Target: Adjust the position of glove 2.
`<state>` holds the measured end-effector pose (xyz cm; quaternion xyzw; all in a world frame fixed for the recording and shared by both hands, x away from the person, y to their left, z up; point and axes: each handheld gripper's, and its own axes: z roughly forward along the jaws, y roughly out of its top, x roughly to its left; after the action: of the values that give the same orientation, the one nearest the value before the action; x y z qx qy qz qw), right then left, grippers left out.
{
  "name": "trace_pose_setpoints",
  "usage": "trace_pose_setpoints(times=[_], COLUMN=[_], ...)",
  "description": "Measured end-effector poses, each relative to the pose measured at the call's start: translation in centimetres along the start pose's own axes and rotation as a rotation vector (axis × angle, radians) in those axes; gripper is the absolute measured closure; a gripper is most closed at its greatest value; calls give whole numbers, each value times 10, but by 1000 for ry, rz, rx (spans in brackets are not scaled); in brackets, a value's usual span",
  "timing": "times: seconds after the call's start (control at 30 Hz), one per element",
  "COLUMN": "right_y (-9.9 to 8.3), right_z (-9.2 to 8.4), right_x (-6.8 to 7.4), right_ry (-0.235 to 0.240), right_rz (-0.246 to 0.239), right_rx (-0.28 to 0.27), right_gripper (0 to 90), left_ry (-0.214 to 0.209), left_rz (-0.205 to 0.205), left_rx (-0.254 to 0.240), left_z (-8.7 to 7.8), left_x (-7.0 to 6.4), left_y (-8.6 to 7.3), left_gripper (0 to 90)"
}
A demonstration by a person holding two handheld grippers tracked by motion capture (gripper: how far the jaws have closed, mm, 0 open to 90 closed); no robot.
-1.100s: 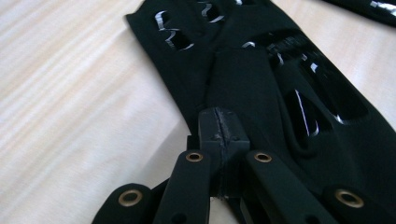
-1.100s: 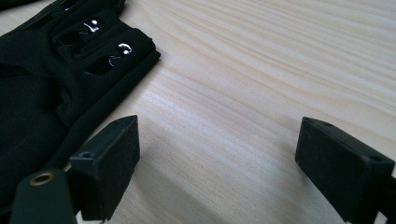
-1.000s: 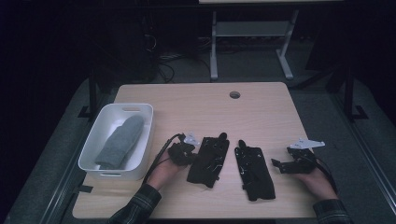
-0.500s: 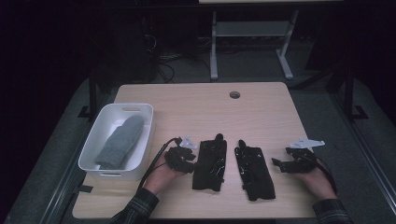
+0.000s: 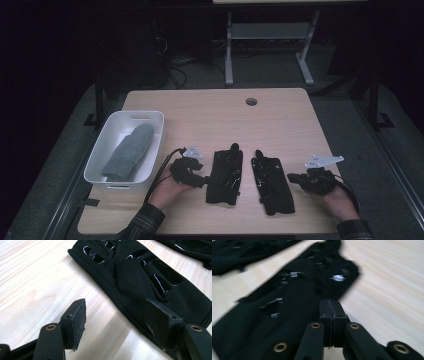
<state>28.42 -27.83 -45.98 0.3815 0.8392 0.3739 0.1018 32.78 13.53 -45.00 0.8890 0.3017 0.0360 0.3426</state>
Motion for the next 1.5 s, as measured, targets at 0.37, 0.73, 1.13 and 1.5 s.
trace_pose_setpoints(times=[0.37,0.73,1.13,1.5], right_y=[10,27,30,30], right_z=[23,43,47,47], right_x=[24,35,39,40], right_ry=[94,90,99,109], right_rz=[-47,-75,-87,-84], right_rx=[69,61,62,61], right_gripper=[900,900,900,900], left_ry=[-10,-12,17,-27], left_rz=[-2,-29,3,-56], left_rx=[0,-13,-6,-17], left_z=[2,13,22,19], left_x=[0,-1,-6,-4], left_y=[0,4,7,14], left_gripper=[331,351,699,876])
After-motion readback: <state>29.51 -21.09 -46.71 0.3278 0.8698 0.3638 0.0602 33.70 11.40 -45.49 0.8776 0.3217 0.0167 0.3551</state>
